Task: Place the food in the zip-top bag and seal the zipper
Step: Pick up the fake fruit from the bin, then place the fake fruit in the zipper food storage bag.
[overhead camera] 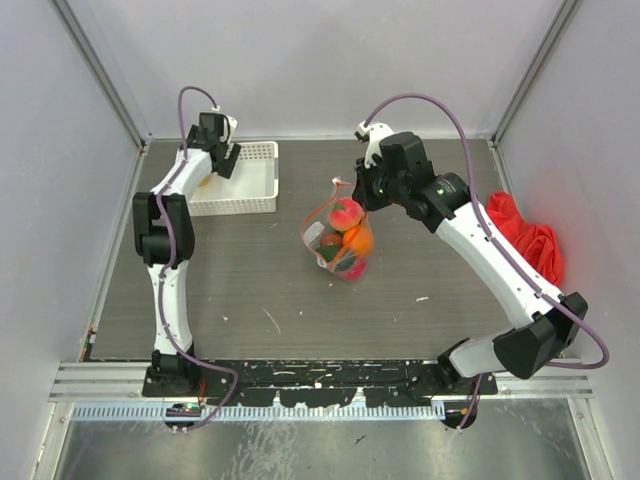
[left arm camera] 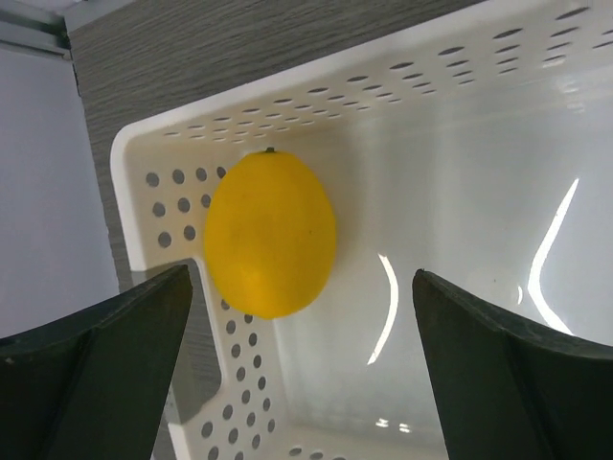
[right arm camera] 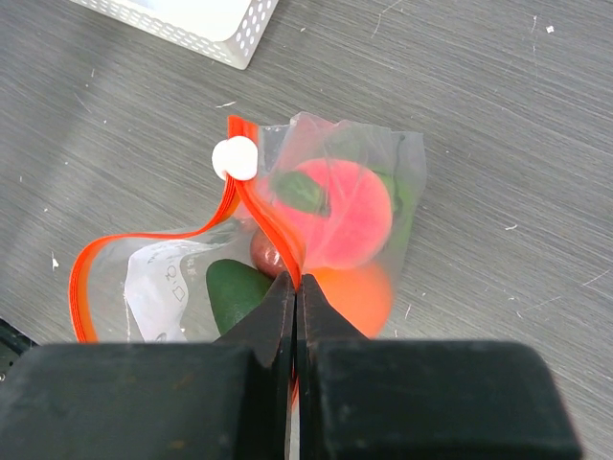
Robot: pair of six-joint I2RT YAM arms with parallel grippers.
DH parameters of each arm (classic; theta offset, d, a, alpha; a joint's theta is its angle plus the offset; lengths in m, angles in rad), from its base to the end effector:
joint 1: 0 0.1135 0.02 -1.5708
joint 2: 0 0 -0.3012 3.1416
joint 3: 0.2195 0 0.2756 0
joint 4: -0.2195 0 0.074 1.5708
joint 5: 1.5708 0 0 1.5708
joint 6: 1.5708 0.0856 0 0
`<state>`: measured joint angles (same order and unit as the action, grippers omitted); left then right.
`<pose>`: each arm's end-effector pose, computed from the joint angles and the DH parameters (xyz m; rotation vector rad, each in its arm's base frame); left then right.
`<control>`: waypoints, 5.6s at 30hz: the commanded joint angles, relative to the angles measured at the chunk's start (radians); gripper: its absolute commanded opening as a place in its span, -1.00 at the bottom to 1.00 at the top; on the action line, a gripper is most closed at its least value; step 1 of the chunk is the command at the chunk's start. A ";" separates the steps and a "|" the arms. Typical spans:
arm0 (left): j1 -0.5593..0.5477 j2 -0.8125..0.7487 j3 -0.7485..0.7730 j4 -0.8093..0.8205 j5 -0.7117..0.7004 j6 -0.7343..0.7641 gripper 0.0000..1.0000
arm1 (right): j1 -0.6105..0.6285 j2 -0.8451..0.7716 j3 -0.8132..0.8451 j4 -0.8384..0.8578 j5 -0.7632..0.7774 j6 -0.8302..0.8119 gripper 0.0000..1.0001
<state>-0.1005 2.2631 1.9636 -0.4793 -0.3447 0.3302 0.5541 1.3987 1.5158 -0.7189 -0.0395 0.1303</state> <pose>0.5969 -0.0311 0.2148 0.3342 2.3262 0.5176 0.3044 0.1923 0.4110 -0.4861 2.1505 0.4304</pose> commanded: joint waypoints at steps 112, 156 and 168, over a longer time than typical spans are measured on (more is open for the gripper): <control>0.023 -0.718 -0.479 0.063 0.685 -0.833 -0.25 | -0.002 -0.054 -0.016 0.099 0.003 0.047 -0.99; -0.742 -1.001 -0.829 0.630 0.482 -0.731 -0.21 | -0.002 -0.074 -0.058 0.110 -0.016 0.088 -0.99; -0.757 -0.894 -0.848 0.634 0.385 -0.682 0.15 | -0.002 -0.073 -0.047 0.103 -0.022 0.086 -0.99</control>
<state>-0.8532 1.3746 1.1168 0.0765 0.0940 -0.3832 0.5541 1.3655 1.4425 -0.6594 -0.0505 0.2100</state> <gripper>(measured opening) 0.649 0.043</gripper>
